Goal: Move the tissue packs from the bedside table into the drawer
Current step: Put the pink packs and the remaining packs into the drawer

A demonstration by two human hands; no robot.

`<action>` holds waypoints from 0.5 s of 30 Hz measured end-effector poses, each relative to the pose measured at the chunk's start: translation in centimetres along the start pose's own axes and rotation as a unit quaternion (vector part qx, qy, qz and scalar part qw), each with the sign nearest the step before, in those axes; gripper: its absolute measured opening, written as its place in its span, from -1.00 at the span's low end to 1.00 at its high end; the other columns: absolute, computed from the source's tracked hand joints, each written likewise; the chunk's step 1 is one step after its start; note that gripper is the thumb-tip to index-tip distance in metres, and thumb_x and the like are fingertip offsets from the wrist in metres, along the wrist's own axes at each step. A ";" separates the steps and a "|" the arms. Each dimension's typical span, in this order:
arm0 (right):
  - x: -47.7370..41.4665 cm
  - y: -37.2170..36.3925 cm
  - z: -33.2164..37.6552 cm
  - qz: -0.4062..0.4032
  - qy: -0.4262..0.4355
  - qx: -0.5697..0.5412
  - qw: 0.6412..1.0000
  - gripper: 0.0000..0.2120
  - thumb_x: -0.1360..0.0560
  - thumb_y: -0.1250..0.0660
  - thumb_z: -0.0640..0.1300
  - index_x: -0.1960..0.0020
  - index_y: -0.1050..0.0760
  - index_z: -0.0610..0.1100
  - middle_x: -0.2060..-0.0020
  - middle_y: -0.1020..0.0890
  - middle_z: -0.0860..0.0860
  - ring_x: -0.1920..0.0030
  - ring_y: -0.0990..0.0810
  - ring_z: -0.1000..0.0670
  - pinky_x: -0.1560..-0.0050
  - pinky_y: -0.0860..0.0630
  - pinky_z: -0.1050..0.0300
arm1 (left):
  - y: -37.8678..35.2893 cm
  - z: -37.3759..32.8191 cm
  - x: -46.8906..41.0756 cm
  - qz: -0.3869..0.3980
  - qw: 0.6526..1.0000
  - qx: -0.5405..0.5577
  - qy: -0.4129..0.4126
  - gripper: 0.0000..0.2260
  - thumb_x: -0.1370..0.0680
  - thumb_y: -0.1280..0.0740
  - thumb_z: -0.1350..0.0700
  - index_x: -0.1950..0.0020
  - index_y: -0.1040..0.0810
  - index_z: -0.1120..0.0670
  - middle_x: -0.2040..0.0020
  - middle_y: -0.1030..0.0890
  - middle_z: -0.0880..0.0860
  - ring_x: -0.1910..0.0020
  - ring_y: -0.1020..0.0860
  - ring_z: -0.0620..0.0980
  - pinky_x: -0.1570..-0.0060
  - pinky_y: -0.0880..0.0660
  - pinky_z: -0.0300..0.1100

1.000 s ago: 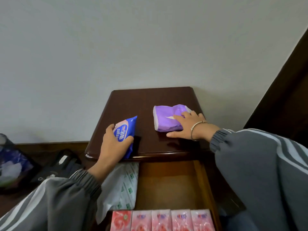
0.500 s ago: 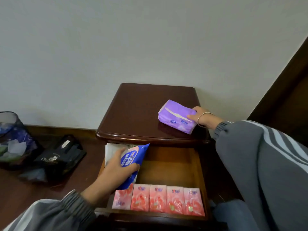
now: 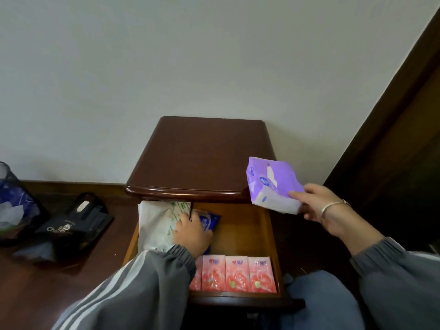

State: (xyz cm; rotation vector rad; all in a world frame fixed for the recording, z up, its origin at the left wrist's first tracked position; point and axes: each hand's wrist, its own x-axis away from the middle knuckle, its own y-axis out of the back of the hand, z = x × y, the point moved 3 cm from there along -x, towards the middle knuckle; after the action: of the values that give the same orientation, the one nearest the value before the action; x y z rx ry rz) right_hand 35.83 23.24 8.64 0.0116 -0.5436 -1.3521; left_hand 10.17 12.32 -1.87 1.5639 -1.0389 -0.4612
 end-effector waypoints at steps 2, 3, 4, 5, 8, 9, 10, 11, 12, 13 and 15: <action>3.1 0.9 -1.0 0.027 0.012 0.021 0.999 -0.83 -0.46 -0.38 -0.17 0.26 -0.43 -0.11 0.49 -0.52 0.01 0.55 -0.46 0.12 0.61 -0.30 0.32 | -1.3 0.3 -0.3 0.014 0.999 -0.035 -0.036 -0.46 -0.55 -0.18 -0.12 -0.50 -0.19 0.00 -0.50 -0.17 0.10 -0.45 -0.22 0.13 -0.35 -0.28 0.06; 4.4 1.0 -1.5 0.042 0.016 0.034 0.998 -0.84 -0.46 -0.38 -0.18 0.25 -0.44 -0.12 0.50 -0.52 0.02 0.56 -0.46 0.14 0.62 -0.31 0.31 | -1.9 0.5 -0.3 0.034 0.996 -0.043 -0.070 -0.50 -0.58 -0.14 -0.11 -0.50 -0.20 -0.03 -0.54 -0.10 0.06 -0.49 -0.15 0.13 -0.38 -0.24 0.09; 5.5 0.8 -2.0 0.058 0.017 0.045 0.997 -0.85 -0.45 -0.39 -0.19 0.24 -0.45 -0.14 0.49 -0.52 0.00 0.56 -0.45 0.15 0.62 -0.32 0.31 | -2.4 0.8 -0.3 0.057 0.991 -0.054 -0.107 -0.53 -0.60 -0.10 -0.10 -0.50 -0.19 -0.04 -0.57 -0.05 0.02 -0.52 -0.08 0.12 -0.40 -0.21 0.11; 6.3 0.3 -2.6 0.075 0.016 0.057 0.995 -0.86 -0.45 -0.39 -0.21 0.23 -0.45 -0.15 0.48 -0.52 -0.01 0.56 -0.45 0.14 0.62 -0.34 0.30 | -2.8 1.2 -0.2 0.080 0.986 -0.062 -0.136 -0.54 -0.62 -0.06 -0.09 -0.52 -0.17 -0.03 -0.57 -0.04 0.00 -0.54 -0.04 0.10 -0.43 -0.18 0.11; 7.2 -2.1 -4.2 0.121 -0.003 0.091 0.988 -0.83 -0.45 -0.39 -0.23 0.24 -0.41 -0.15 0.47 -0.50 -0.02 0.60 -0.42 0.15 0.64 -0.34 0.31 | -2.8 2.1 0.1 0.110 0.979 -0.051 -0.161 -0.53 -0.65 -0.01 -0.04 -0.55 -0.11 0.02 -0.58 -0.05 0.04 -0.55 -0.03 0.11 -0.50 -0.07 0.10; 7.2 -3.1 -4.7 0.128 -0.010 0.101 0.987 -0.81 -0.45 -0.38 -0.23 0.25 -0.39 -0.13 0.46 -0.49 -0.03 0.61 -0.42 0.15 0.65 -0.33 0.32 | -2.6 2.3 0.2 0.114 0.980 -0.047 -0.155 -0.53 -0.65 0.00 -0.03 -0.55 -0.11 0.04 -0.58 -0.06 0.06 -0.55 -0.04 0.12 -0.50 -0.05 0.09; 6.9 -4.1 -5.3 0.125 -0.013 0.111 0.986 -0.80 -0.45 -0.38 -0.23 0.26 -0.38 -0.13 0.45 -0.48 -0.04 0.60 -0.42 0.12 0.65 -0.34 0.31 | -2.3 2.4 0.3 0.119 0.979 -0.046 -0.156 -0.55 -0.66 0.01 -0.01 -0.54 -0.13 0.07 -0.57 -0.07 0.08 -0.55 -0.04 0.13 -0.50 -0.04 0.08; 6.4 -5.0 -5.7 0.111 -0.010 0.123 0.986 -0.79 -0.44 -0.39 -0.23 0.27 -0.37 -0.12 0.44 -0.47 -0.05 0.58 -0.43 0.08 0.64 -0.36 0.30 | -1.9 2.3 0.5 0.121 0.980 -0.038 -0.155 -0.57 -0.66 0.03 0.02 -0.53 -0.16 0.10 -0.56 -0.09 0.11 -0.54 -0.05 0.14 -0.49 -0.06 0.07; 5.9 -5.8 -6.1 0.090 -0.005 0.133 0.987 -0.78 -0.43 -0.39 -0.23 0.28 -0.36 -0.12 0.44 -0.46 -0.05 0.55 -0.44 0.05 0.62 -0.39 0.27 | -1.6 2.3 0.6 0.117 0.979 -0.032 -0.162 -0.59 -0.67 0.04 0.05 -0.50 -0.21 0.14 -0.55 -0.13 0.13 -0.53 -0.07 0.15 -0.48 -0.10 0.05; 5.3 -6.5 -6.4 0.066 0.002 0.140 0.988 -0.78 -0.42 -0.38 -0.23 0.29 -0.35 -0.12 0.43 -0.46 -0.06 0.54 -0.45 0.01 0.58 -0.42 0.24 | -1.4 2.2 0.7 0.111 0.980 -0.021 -0.165 -0.60 -0.66 0.03 0.07 -0.47 -0.25 0.16 -0.53 -0.19 0.14 -0.52 -0.12 0.13 -0.46 -0.15 0.02; 4.3 -7.8 -6.6 0.022 0.022 0.158 0.987 -0.79 -0.40 -0.36 -0.22 0.30 -0.34 -0.12 0.40 -0.51 -0.11 0.47 -0.53 -0.10 0.44 -0.49 0.09 | -0.5 2.5 0.9 0.064 0.983 -0.033 -0.171 -0.61 -0.64 -0.05 0.08 -0.45 -0.31 0.13 -0.49 -0.28 0.10 -0.47 -0.23 0.07 -0.44 -0.23 -0.04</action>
State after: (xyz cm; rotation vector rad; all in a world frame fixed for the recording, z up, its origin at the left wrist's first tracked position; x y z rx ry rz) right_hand 31.63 15.43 1.97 0.2867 -0.7114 -1.2080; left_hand 8.98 10.11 -2.83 1.3758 -1.3639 -0.6840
